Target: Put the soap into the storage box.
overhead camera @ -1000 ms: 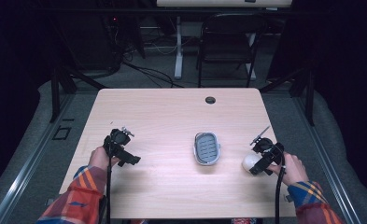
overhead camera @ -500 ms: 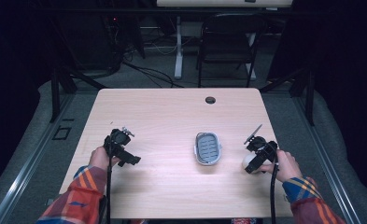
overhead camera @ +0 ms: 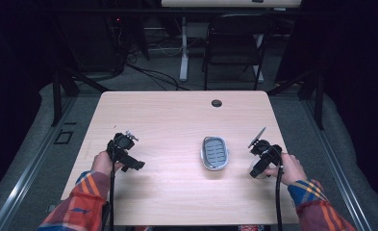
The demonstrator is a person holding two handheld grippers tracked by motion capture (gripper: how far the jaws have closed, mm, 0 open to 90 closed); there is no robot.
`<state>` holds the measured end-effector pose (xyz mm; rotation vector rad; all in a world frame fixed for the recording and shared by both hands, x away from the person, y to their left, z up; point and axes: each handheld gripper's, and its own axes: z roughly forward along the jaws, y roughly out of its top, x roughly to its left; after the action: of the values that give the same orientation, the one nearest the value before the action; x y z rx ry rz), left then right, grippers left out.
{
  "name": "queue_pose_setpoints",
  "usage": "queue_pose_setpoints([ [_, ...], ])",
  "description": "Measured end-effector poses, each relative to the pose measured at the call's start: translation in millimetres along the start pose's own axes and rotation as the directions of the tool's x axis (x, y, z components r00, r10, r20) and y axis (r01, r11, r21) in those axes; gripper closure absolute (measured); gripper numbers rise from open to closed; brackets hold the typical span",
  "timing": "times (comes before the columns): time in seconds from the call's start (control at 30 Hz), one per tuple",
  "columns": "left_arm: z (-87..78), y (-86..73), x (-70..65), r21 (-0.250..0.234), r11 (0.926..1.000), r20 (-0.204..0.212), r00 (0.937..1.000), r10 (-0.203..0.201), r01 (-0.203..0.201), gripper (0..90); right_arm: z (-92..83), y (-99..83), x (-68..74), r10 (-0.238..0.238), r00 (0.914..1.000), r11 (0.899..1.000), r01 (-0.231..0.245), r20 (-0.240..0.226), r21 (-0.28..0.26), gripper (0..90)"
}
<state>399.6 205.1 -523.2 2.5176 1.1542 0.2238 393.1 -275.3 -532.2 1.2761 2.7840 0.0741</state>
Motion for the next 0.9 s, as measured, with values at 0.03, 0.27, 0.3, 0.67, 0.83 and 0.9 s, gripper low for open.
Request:
queue_pose_setpoints([
  [0.03, 0.0, 0.1, 0.0, 0.000, 1.0000, 0.000, 1.0000, 0.001, -0.001, 0.0, 0.4, 0.2, 0.0, 0.004, 1.0000, 1.000, -0.004, 0.000, -0.006, 3.0],
  [0.27, 0.1, 0.0, -0.1, 0.001, 1.0000, 0.000, 1.0000, 0.002, -0.002, 0.0, 2.3, 0.3, 0.1, 0.014, 0.9998, 1.000, -0.014, -0.016, -0.007, 14.5],
  [0.3, 0.2, 0.0, -0.1, 0.001, 1.0000, 0.000, 1.0000, 0.001, -0.001, 0.0, 1.4, 1.0, -0.5, 0.003, 0.9999, 1.000, -0.003, -0.015, 0.008, 15.7],
  [0.67, 0.5, 0.0, -0.2, 0.003, 1.0000, 0.002, 1.0000, 0.003, -0.003, 0.0, 4.5, 1.4, 0.9, 0.005, 0.9998, 1.000, -0.005, -0.019, 0.006, 22.3],
  [0.83, 0.6, 0.0, -0.3, 0.004, 1.0000, 0.003, 1.0000, 0.003, -0.003, 0.0, 8.6, -0.1, 3.3, 0.038, 0.9990, 0.999, -0.039, -0.025, -0.034, 23.2],
  [0.9, 0.6, -0.1, -0.4, 0.005, 1.0000, 0.003, 1.0000, 0.004, -0.004, 0.0, 6.1, 1.5, 1.5, 0.001, 0.9999, 1.000, -0.001, -0.011, 0.006, 23.4],
])
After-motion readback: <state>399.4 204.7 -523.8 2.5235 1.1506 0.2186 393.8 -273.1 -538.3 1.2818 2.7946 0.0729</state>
